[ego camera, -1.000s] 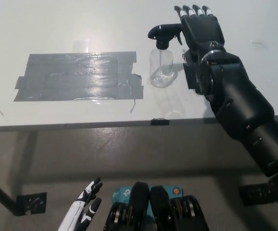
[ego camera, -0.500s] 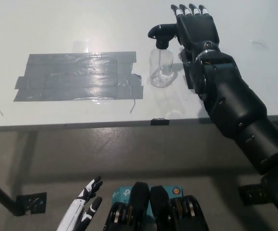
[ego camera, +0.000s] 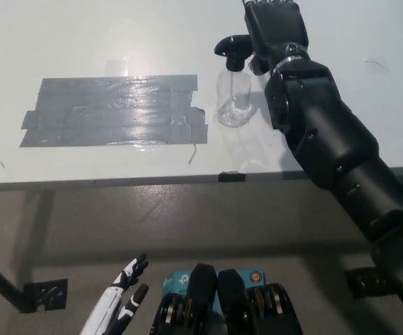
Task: The robot grabs the black lid of the spray bottle on the desk and places it on the black area of the desk
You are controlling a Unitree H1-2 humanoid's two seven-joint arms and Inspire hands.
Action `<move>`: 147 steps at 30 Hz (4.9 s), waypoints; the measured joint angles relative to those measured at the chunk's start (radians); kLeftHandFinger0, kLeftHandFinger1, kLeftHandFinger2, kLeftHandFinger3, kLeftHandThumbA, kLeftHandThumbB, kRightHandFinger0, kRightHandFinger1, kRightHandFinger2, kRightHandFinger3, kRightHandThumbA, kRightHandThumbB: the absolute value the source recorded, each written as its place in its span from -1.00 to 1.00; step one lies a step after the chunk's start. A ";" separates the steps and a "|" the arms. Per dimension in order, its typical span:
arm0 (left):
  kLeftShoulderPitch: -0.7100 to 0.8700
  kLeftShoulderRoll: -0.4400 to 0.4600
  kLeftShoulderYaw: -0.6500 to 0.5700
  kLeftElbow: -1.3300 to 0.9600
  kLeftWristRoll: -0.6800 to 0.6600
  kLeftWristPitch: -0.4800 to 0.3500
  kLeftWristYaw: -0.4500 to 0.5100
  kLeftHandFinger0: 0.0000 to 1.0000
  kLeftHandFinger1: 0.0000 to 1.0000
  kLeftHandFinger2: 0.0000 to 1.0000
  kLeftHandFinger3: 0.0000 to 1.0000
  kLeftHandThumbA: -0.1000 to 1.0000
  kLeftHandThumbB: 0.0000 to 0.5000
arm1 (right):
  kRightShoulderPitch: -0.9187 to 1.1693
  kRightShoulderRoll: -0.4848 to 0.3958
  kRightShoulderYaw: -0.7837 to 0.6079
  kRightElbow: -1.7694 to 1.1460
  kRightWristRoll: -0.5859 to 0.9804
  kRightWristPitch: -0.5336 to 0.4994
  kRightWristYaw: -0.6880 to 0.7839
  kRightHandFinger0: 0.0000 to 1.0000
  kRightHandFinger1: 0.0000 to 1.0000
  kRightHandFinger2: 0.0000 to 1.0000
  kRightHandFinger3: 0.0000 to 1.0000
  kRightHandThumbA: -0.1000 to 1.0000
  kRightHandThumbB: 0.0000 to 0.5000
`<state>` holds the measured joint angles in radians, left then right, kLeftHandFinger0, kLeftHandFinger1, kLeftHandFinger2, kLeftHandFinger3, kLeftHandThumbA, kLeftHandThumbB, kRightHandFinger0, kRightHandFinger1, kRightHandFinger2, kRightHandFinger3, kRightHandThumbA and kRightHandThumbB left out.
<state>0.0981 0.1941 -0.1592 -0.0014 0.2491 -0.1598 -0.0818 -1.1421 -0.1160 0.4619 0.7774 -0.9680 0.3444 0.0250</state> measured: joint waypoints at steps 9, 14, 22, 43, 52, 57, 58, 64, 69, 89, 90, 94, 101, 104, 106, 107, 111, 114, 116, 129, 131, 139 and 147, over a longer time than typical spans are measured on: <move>-0.001 0.002 -0.003 -0.002 0.008 0.000 -0.008 1.00 1.00 1.00 1.00 1.00 -0.03 | -0.008 0.009 0.011 0.062 0.005 0.000 -0.005 1.00 1.00 1.00 1.00 0.79 0.48; -0.001 0.002 -0.004 -0.002 0.010 0.000 -0.009 1.00 1.00 1.00 1.00 1.00 -0.05 | -0.025 0.014 0.021 0.109 0.011 0.000 -0.015 1.00 1.00 1.00 1.00 0.77 0.47; -0.001 0.004 -0.011 -0.006 0.013 0.000 -0.009 1.00 1.00 1.00 1.00 1.00 -0.06 | -0.048 0.036 0.015 0.208 0.036 -0.025 -0.097 0.72 0.85 1.00 1.00 0.64 0.23; -0.019 0.006 -0.030 -0.010 0.015 0.003 -0.016 1.00 1.00 1.00 1.00 1.00 -0.05 | -0.051 0.050 -0.101 0.236 0.172 -0.134 -0.338 -1.00 -0.95 -0.77 -0.36 0.43 -0.46; -0.026 0.006 -0.033 -0.009 0.015 0.004 -0.016 1.00 1.00 1.00 1.00 1.00 -0.16 | -0.066 0.041 -0.108 0.234 0.191 -0.144 -0.367 -1.00 -1.00 -0.64 -0.91 0.48 -0.50; -0.028 0.009 -0.034 -0.008 0.020 0.001 -0.016 1.00 1.00 1.00 1.00 1.00 -0.17 | -0.096 0.032 -0.136 0.212 0.214 -0.146 -0.389 -1.00 -0.98 -0.38 -0.31 0.46 -0.63; -0.029 0.011 -0.035 -0.008 0.022 0.001 -0.016 1.00 1.00 1.00 1.00 1.00 -0.13 | -0.102 0.030 -0.145 0.202 0.217 -0.146 -0.394 -1.00 -1.00 -0.44 -0.35 0.36 -0.61; -0.031 0.013 -0.035 -0.008 0.030 0.000 -0.015 1.00 1.00 1.00 1.00 1.00 -0.20 | -0.111 -0.003 -0.225 0.091 0.251 -0.147 -0.438 -1.00 -0.84 -0.09 0.12 0.14 -0.70; -0.036 0.015 -0.034 -0.008 0.030 0.000 -0.016 1.00 1.00 1.00 1.00 1.00 -0.16 | -0.118 -0.039 -0.306 0.045 0.289 -0.148 -0.467 -1.00 -0.83 -0.24 -0.16 0.09 -0.77; -0.046 0.016 -0.023 -0.007 0.031 0.001 -0.015 1.00 1.00 1.00 1.00 1.00 -0.14 | -0.052 -0.025 -0.587 0.197 0.543 -0.168 -0.483 -1.00 -0.94 -0.34 -0.77 -0.33 -0.39; -0.046 0.017 -0.023 -0.007 0.031 0.001 -0.015 1.00 1.00 1.00 1.00 1.00 -0.15 | -0.044 -0.018 -0.589 0.229 0.556 -0.169 -0.484 -1.00 -0.99 -0.39 -0.85 -0.35 -0.38; -0.046 0.017 -0.022 -0.007 0.031 0.001 -0.015 1.00 1.00 1.00 1.00 1.00 -0.18 | -0.030 -0.007 -0.578 0.321 0.575 -0.170 -0.488 -1.00 -1.00 -0.49 -1.00 -0.34 -0.40; -0.049 0.017 -0.021 -0.008 0.031 0.002 -0.015 1.00 1.00 1.00 1.00 1.00 -0.17 | -0.022 -0.010 -0.545 0.425 0.601 -0.174 -0.490 -1.00 -1.00 -0.53 -0.99 -0.26 -0.40; -0.051 0.016 -0.020 -0.008 0.031 0.001 -0.015 1.00 1.00 1.00 1.00 1.00 -0.17 | -0.017 -0.015 -0.523 0.477 0.607 -0.176 -0.490 -1.00 -1.00 -0.55 -1.00 -0.26 -0.40; -0.052 0.016 -0.020 -0.008 0.031 0.002 -0.015 1.00 1.00 1.00 1.00 1.00 -0.19 | -0.015 -0.020 -0.504 0.507 0.609 -0.176 -0.484 0.42 0.62 0.93 0.93 0.27 -0.04; -0.053 0.016 -0.020 -0.008 0.031 0.002 -0.015 1.00 1.00 1.00 1.00 1.00 -0.21 | -0.015 -0.023 -0.493 0.521 0.609 -0.175 -0.475 0.92 1.00 1.00 1.00 0.38 0.09; -0.056 0.016 -0.017 -0.008 0.031 0.002 -0.015 1.00 1.00 1.00 1.00 1.00 -0.21 | -0.015 -0.039 -0.470 0.556 0.622 -0.174 -0.420 1.00 1.00 1.00 1.00 0.40 0.50; -0.057 0.016 -0.016 -0.008 0.030 0.002 -0.015 1.00 1.00 1.00 1.00 1.00 -0.23 | -0.017 -0.045 -0.457 0.562 0.633 -0.167 -0.374 1.00 1.00 1.00 1.00 0.51 0.59; -0.060 0.016 -0.014 -0.008 0.030 0.002 -0.015 1.00 1.00 1.00 1.00 1.00 -0.23 | -0.021 -0.048 -0.437 0.562 0.637 -0.163 -0.339 1.00 1.00 1.00 1.00 0.51 0.59; -0.077 0.016 -0.009 -0.007 0.028 0.002 -0.015 1.00 1.00 1.00 1.00 1.00 -0.20 | -0.037 -0.053 -0.288 0.500 0.638 -0.150 -0.139 1.00 1.00 1.00 1.00 0.73 0.70; -0.081 0.016 -0.009 -0.007 0.028 0.002 -0.015 1.00 1.00 1.00 1.00 1.00 -0.18 | -0.038 -0.054 -0.284 0.492 0.640 -0.146 -0.123 1.00 1.00 1.00 1.00 0.73 0.69; -0.089 0.016 -0.007 -0.007 0.029 0.002 -0.015 1.00 1.00 1.00 1.00 1.00 -0.11 | -0.034 -0.078 -0.278 0.427 0.643 -0.142 -0.073 1.00 1.00 1.00 1.00 0.80 0.79; -0.111 0.016 -0.002 0.004 0.028 0.006 -0.015 1.00 1.00 1.00 1.00 1.00 -0.06 | 0.019 -0.119 -0.282 0.160 0.646 -0.130 -0.054 1.00 1.00 1.00 1.00 0.93 0.74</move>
<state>-0.0127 0.2098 -0.1615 0.0028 0.2775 -0.1536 -0.0971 -1.1230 -0.2346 0.1797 0.9376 -0.3224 0.2146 -0.0285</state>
